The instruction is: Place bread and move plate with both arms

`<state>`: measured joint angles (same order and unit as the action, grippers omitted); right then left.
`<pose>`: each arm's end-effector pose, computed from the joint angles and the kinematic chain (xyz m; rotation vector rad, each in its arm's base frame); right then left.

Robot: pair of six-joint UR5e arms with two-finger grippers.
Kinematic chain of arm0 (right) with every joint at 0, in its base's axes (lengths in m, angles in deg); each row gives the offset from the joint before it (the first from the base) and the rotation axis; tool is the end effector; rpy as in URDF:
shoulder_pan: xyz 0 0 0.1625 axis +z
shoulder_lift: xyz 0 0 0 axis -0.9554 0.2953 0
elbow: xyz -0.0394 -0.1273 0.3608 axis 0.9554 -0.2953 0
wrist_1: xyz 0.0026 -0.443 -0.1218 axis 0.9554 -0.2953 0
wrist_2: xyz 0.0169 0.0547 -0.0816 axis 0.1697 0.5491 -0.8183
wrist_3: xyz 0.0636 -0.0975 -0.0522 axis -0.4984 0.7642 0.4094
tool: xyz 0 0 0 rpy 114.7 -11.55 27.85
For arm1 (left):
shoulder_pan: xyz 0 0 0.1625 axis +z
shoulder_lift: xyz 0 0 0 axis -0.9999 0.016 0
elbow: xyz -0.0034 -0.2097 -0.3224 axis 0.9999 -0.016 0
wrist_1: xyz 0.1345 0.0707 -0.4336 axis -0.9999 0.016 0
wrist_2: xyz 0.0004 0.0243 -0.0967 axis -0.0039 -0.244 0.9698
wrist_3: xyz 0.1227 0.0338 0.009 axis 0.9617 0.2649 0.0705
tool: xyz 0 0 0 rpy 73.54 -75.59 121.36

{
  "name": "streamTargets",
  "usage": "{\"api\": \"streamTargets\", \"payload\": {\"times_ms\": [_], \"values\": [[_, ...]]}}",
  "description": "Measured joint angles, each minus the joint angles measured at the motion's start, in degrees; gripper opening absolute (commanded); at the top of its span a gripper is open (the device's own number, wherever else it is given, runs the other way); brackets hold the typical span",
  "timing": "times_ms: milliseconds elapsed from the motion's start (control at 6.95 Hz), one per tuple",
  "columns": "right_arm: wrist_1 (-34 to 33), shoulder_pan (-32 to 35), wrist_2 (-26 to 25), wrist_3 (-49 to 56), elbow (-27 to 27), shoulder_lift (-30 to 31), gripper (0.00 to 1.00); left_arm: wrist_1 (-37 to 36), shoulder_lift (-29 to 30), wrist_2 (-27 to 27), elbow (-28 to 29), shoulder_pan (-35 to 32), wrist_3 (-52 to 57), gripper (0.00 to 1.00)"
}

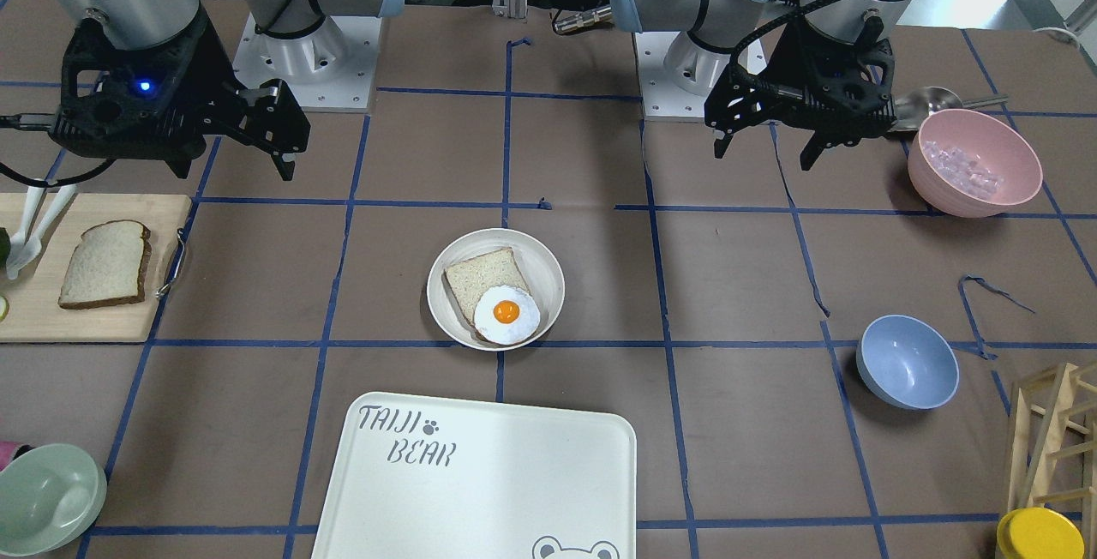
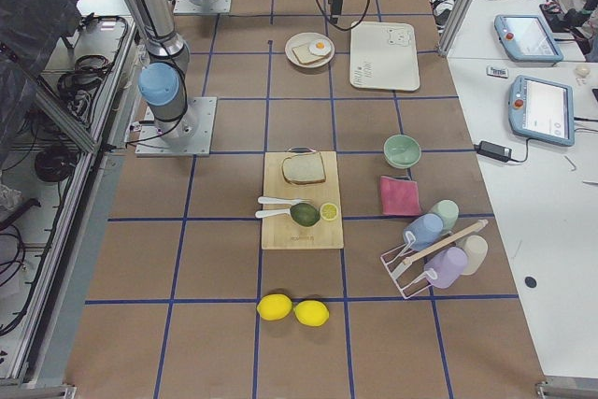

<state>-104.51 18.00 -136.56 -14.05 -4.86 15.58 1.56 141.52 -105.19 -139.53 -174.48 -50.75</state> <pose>0.1389 -0.5673 0.4515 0.0092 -3.1218 -0.0033 -0.0958 -0.5155 0.4089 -0.1979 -3.1110 0.0468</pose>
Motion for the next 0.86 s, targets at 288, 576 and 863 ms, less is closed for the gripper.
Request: {"api": "streamTargets", "payload": {"times_ms": [288,576,863], "values": [[0.25,0.13,-0.01,-0.19,0.03,0.03,1.0,-0.04,0.13,-0.01,-0.02,-0.01,0.0,1.0],[-0.75,0.14,0.47,-0.11,0.0,-0.16,1.0,-0.09,0.48,0.11,-0.05,-0.03,0.0,1.0],[-2.8,0.06,0.59,0.03,-0.57,-1.02,1.0,-0.25,0.96,0.24,0.03,0.11,0.0,1.0]]}}
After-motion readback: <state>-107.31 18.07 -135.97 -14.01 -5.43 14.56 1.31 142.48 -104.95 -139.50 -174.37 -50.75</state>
